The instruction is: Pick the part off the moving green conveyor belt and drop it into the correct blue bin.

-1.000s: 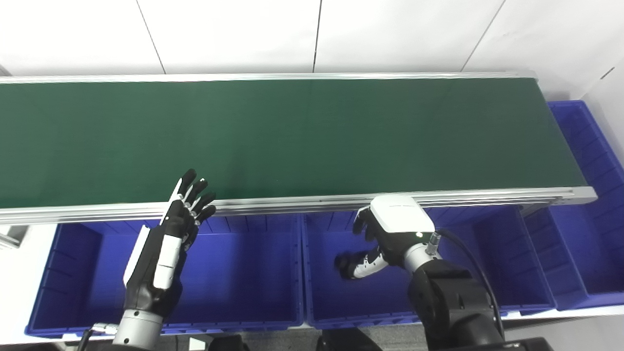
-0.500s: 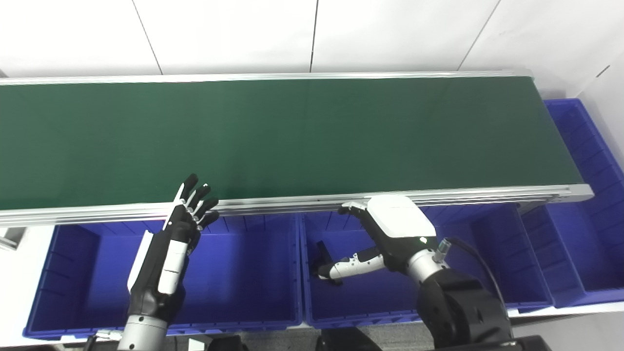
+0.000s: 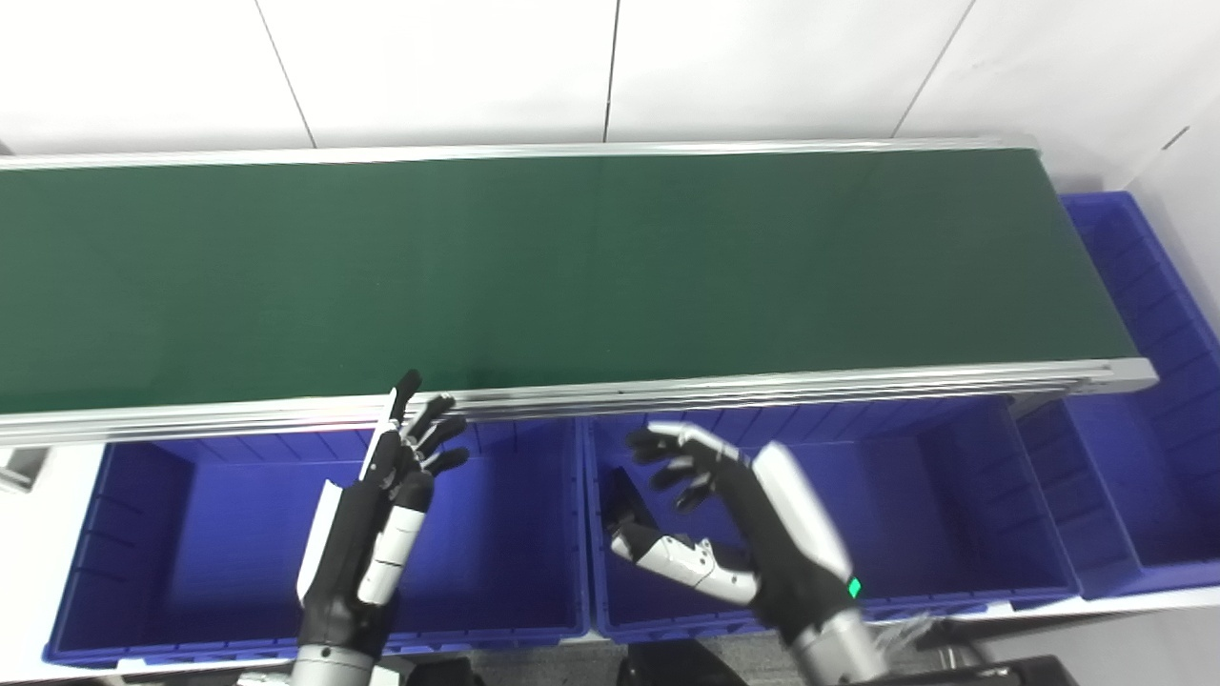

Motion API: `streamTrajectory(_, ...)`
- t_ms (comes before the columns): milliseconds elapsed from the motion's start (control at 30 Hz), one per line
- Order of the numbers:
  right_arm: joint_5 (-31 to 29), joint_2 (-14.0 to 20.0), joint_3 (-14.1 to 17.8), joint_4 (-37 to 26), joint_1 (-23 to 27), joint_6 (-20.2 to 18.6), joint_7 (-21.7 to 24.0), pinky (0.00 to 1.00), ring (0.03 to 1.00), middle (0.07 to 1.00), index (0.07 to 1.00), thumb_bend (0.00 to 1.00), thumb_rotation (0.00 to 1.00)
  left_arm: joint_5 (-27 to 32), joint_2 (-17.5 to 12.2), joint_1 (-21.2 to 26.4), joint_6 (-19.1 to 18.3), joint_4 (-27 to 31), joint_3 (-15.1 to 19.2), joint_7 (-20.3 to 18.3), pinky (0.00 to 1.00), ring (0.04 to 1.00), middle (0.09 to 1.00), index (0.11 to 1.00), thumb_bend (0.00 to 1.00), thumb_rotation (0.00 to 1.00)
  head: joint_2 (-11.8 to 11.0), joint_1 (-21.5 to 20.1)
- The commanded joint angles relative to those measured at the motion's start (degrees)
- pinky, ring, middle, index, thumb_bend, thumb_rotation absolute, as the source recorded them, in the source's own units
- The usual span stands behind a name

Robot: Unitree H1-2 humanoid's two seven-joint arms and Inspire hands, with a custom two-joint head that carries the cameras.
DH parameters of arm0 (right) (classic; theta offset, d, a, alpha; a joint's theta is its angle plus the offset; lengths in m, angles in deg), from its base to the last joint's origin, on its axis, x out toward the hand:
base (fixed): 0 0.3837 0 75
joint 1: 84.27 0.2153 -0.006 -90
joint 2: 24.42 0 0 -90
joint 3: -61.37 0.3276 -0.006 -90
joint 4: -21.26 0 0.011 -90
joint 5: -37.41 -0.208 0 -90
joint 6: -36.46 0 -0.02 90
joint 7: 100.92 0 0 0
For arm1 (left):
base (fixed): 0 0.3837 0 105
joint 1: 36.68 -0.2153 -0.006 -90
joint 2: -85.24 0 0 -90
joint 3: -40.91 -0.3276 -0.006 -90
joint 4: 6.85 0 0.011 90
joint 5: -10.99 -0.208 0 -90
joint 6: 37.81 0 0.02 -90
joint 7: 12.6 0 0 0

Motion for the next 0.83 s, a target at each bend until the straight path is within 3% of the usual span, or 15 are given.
streamTrajectory(0,-10.70,-4.50,0.31,6.13,-0.91,11.63,-8.35,0.60,0.688,0.746,0.757,0.67,0.83,-2.30,0.56,-0.90,4.08,0.85,-0.43,1.31,0.75,0.842,0.885,1.000,0.62,0.87,-0.64,1.19)
streamTrajectory(100,-14.65,-3.39,2.27,14.86,1.90,21.66,-13.03,0.68,0.758,0.801,0.792,0.60,0.92,-4.67,1.01,-1.22,4.63,0.34,-0.75,2.44,0.74,0.846,0.894,1.000,0.63,0.87,-2.24,2.82)
streamTrajectory(267,-17.83,-1.90,3.99,22.20,5.40,31.40,-17.67,0.77,0.838,0.880,0.865,0.63,0.99,-6.14,2.00,-0.87,7.89,-1.75,-0.61,4.57,0.81,0.912,0.980,1.000,0.62,0.87,-3.87,4.30)
streamTrajectory(533,-18.92,2.15,0.39,24.10,7.12,32.22,-22.07,0.88,0.925,0.973,0.966,0.68,1.00,-6.89,2.54,0.54,12.23,-5.21,0.05,6.42,0.89,0.953,1.000,1.000,0.58,0.88,-6.55,5.55)
streamTrajectory(667,-17.60,4.15,-1.26,25.08,8.11,32.22,-26.47,0.86,0.923,0.976,0.974,0.69,1.00,-7.95,3.24,0.72,13.82,-6.67,0.15,7.77,0.92,0.974,1.000,1.000,0.61,0.90,-8.21,6.44)
streamTrajectory(800,-17.32,6.56,-3.46,25.56,9.05,32.22,-29.79,0.88,0.939,0.974,0.981,0.70,1.00,-9.86,3.64,0.97,15.11,-7.73,0.36,9.19,0.97,0.988,1.000,1.000,0.62,0.94,-8.27,6.94)
